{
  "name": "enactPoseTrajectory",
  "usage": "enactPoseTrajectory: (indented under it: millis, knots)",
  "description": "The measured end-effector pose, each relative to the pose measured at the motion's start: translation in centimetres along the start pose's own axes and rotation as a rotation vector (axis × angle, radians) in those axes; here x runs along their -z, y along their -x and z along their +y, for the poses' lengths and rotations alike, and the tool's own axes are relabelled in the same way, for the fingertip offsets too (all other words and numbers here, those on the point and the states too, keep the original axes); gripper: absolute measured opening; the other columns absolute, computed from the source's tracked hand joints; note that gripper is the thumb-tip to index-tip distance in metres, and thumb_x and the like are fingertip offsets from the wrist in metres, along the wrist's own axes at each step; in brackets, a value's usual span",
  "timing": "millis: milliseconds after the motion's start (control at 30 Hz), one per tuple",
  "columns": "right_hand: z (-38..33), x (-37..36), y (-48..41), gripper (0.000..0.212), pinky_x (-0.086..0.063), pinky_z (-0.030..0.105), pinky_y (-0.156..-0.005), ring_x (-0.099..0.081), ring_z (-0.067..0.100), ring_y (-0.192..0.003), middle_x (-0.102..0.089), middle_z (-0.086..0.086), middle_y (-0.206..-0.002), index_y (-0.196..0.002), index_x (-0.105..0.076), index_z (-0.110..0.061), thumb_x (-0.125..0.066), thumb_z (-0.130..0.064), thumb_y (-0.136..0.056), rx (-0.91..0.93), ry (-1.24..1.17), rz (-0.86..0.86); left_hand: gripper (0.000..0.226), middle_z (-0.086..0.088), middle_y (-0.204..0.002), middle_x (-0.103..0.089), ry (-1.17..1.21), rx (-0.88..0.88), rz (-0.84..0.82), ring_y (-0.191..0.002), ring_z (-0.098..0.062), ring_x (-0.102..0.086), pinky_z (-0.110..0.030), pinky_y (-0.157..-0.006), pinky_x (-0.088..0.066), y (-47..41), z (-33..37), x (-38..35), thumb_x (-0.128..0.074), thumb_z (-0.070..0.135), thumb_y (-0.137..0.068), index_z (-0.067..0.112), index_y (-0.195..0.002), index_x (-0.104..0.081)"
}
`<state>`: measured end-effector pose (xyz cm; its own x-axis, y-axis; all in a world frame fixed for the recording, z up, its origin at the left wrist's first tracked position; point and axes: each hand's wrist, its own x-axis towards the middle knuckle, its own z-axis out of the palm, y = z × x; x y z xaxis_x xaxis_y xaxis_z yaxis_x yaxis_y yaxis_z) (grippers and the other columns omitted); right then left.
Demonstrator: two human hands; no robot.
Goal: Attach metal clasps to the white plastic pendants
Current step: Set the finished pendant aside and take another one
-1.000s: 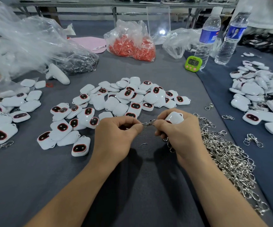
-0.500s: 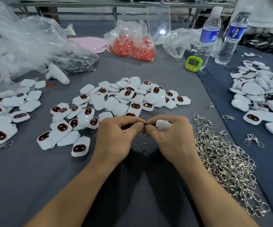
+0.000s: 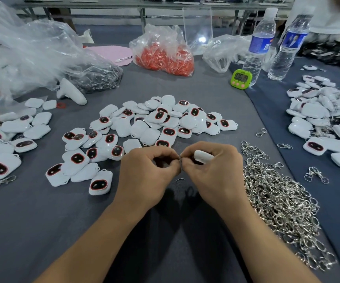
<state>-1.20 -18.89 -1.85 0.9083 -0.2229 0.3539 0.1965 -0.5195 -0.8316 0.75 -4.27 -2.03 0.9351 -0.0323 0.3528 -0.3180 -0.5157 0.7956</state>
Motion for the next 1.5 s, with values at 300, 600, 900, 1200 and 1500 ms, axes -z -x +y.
enactPoseTrajectory:
  millis: [300,600,900,1200,1500]
  knots:
    - [0.0,0.1,-0.1,0.025,-0.051,0.017,-0.059,-0.065,0.008,-0.061,-0.071,-0.014,-0.066,-0.070,-0.075,-0.028,-0.078,-0.005,-0.079,0.028,-0.010,0.010,0.018,0.011,-0.068,-0.074,0.253,0.102,-0.161,-0.061,0.001,-0.065,-0.011,-0.058,-0.047,-0.5,-0.5,0.4,-0.082,0.010,-0.076,0.027,-0.074,-0.080]
    - [0.2,0.4,-0.2,0.030,-0.058,0.033,-0.064,-0.069,0.016,-0.065,-0.073,-0.008,-0.068,-0.071,-0.076,-0.029,-0.075,-0.001,-0.080,-0.019,-0.101,-0.080,0.021,0.001,-0.067,-0.074,0.344,0.163,-0.267,-0.060,-0.006,-0.061,-0.018,-0.059,-0.048,-0.9,-1.0,0.6,-0.079,0.003,-0.075,0.023,-0.073,-0.080]
    - [0.0,0.2,-0.4,0.020,-0.052,0.028,-0.055,-0.062,0.012,-0.058,-0.073,-0.004,-0.066,-0.073,-0.077,-0.022,-0.074,-0.003,-0.080,-0.184,-0.270,-0.116,0.011,0.010,-0.057,-0.066,0.289,0.207,-0.101,-0.053,-0.007,-0.056,-0.024,-0.051,-0.045,-0.6,-0.2,0.4,-0.068,0.030,-0.061,0.025,-0.066,-0.077]
    - [1.1,0.6,-1.3,0.031,-0.041,0.028,-0.050,-0.058,0.022,-0.061,-0.072,0.018,-0.084,-0.095,-0.052,-0.008,-0.041,0.020,-0.086,-0.483,-0.675,-0.325,0.013,0.009,-0.063,-0.062,-0.678,-0.304,-0.075,-0.061,-0.011,-0.049,-0.023,-0.051,-0.023,-0.4,-1.1,0.4,-0.077,0.039,-0.071,0.029,-0.068,-0.068]
    - [2.1,0.0,-0.9,0.021,-0.051,0.031,-0.059,-0.060,0.014,-0.055,-0.069,-0.002,-0.072,-0.104,-0.049,-0.040,-0.063,-0.028,-0.093,-0.269,0.038,-0.125,0.005,0.015,-0.073,-0.069,-0.334,0.004,-0.253,-0.073,0.001,-0.058,-0.011,-0.061,-0.036,-0.8,-1.8,0.1,-0.077,0.036,-0.076,0.033,-0.080,-0.077]
